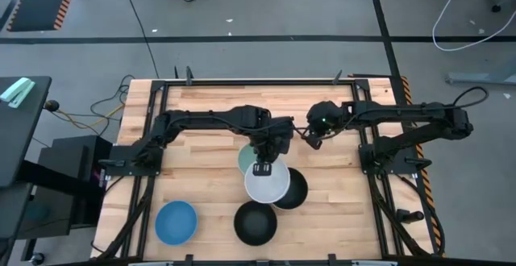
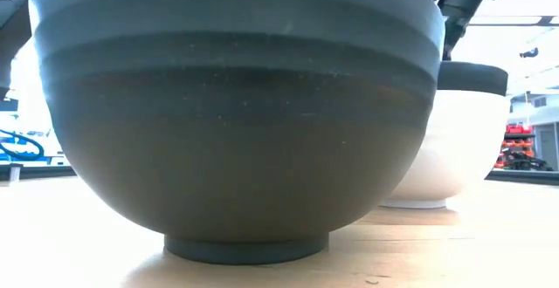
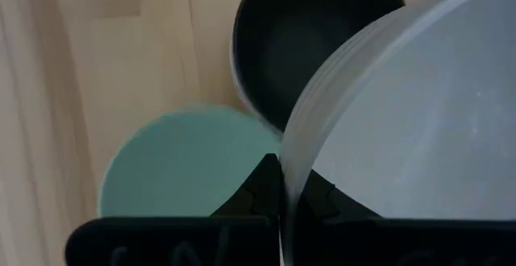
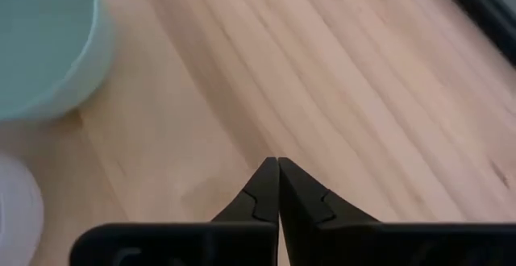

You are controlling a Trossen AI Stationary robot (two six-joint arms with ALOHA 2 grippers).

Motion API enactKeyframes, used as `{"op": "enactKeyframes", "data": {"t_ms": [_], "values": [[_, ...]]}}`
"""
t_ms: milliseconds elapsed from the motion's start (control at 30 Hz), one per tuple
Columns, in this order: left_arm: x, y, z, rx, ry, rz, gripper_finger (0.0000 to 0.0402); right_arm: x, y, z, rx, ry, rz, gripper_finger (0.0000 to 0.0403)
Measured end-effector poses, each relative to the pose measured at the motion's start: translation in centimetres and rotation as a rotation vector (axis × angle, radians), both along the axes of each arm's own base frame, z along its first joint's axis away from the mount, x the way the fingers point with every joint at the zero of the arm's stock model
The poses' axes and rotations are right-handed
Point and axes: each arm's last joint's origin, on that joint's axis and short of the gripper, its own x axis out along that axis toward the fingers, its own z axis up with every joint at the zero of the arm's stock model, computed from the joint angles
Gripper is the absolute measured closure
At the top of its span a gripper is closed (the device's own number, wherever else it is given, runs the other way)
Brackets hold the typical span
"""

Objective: Nest bowls inside each other
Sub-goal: Stack the white bowl on top of the top black bowl

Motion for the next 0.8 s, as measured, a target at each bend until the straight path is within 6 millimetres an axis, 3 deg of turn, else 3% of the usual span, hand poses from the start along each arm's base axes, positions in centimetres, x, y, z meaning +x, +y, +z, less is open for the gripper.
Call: {"op": "enactKeyframes", "data": {"t_ms": [233, 333, 567, 800], "values": [[1.3, -0.5, -3.4, 0.009, 0.078, -0.052, 0.0392, -0.2, 2.5, -1.5, 0.045, 0.038, 0.043, 0.0394], [1.4, -0.5, -4.0, 0.002, 0.095, -0.059, 0.0392, -0.7, 3.8, -2.7, 0.068, 0.064, 0.054, 0.0399], [1.1, -0.5, -3.1, -0.002, 0.092, -0.054, 0.0392, -2.4, 7.5, -5.8, 0.147, 0.124, 0.055, 0.04], [0.8, -0.6, -1.3, -0.001, 0.074, -0.053, 0.0389, -3.1, 12.1, -6.8, 0.269, 0.017, 0.154, 0.0401]]}}
